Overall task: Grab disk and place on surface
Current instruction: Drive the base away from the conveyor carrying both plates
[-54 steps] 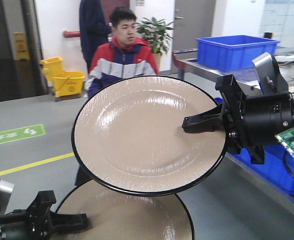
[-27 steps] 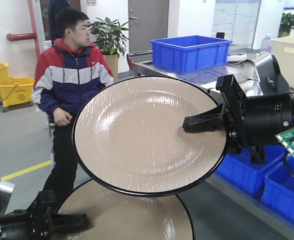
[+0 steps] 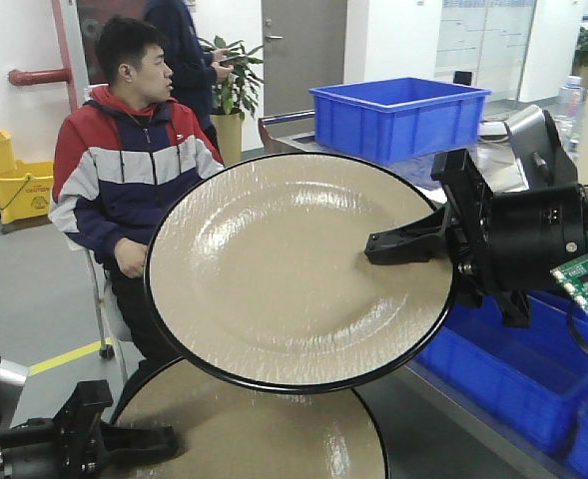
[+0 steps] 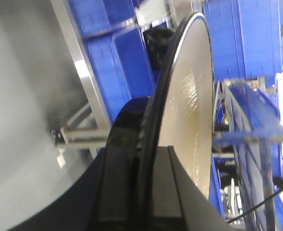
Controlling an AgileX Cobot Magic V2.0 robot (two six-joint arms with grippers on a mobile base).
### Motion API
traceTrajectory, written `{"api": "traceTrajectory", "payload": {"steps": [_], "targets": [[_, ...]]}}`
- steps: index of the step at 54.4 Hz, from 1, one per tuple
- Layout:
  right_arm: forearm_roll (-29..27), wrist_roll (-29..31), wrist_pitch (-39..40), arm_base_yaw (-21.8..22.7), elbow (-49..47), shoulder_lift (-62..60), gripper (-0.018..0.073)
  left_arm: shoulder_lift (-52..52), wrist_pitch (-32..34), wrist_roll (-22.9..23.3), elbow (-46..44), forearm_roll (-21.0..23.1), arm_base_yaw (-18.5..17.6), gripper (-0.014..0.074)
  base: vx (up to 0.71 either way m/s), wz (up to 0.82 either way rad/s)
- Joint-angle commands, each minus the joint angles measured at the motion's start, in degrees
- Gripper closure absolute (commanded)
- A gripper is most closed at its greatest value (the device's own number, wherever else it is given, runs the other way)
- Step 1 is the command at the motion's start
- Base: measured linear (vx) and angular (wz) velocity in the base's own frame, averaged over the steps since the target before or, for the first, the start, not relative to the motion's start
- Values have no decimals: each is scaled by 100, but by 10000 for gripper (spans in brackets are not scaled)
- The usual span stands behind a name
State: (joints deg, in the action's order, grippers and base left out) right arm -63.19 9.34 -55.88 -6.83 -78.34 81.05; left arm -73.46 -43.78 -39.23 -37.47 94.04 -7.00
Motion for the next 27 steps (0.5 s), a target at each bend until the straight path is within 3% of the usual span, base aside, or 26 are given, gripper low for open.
{"api": "traceTrajectory", "payload": {"steps": [1, 27], "targets": [[-685, 10, 231, 8, -233, -233, 564, 194, -399, 78, -188, 819, -36, 595, 39, 15], [-685, 10, 231, 8, -233, -233, 564, 194, -399, 78, -188, 819, -36, 595, 40, 4]]}}
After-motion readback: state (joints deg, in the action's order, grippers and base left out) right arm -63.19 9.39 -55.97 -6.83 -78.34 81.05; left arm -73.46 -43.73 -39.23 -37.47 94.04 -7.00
